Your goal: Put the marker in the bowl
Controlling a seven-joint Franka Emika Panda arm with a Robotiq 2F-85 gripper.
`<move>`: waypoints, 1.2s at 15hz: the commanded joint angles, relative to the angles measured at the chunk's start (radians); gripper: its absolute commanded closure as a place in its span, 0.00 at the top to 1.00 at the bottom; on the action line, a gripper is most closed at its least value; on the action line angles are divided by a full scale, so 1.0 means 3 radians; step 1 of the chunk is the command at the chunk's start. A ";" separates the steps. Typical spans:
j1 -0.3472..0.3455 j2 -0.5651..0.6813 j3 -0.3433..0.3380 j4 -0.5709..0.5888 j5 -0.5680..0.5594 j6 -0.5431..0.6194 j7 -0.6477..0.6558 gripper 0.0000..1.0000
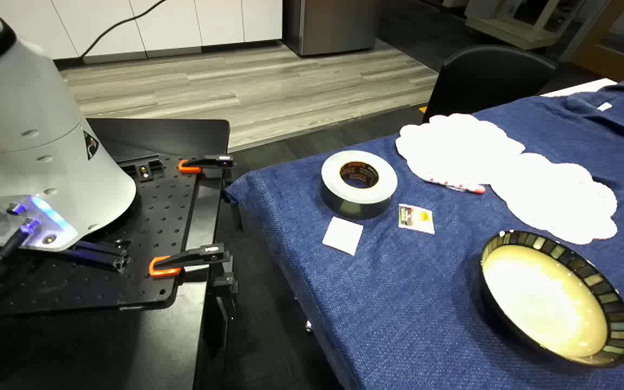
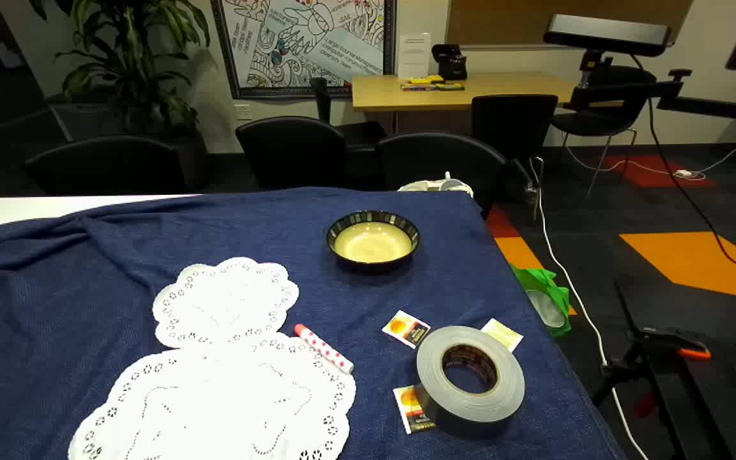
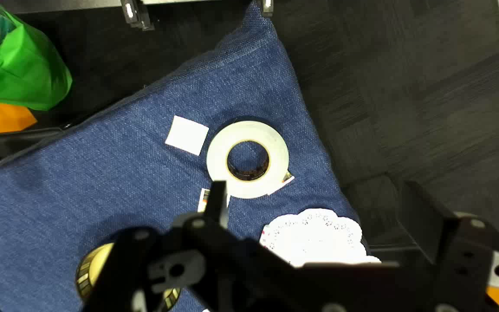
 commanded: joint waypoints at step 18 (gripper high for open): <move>-0.0276 0.1247 0.0552 0.0415 0.0043 0.1557 0.1299 1.00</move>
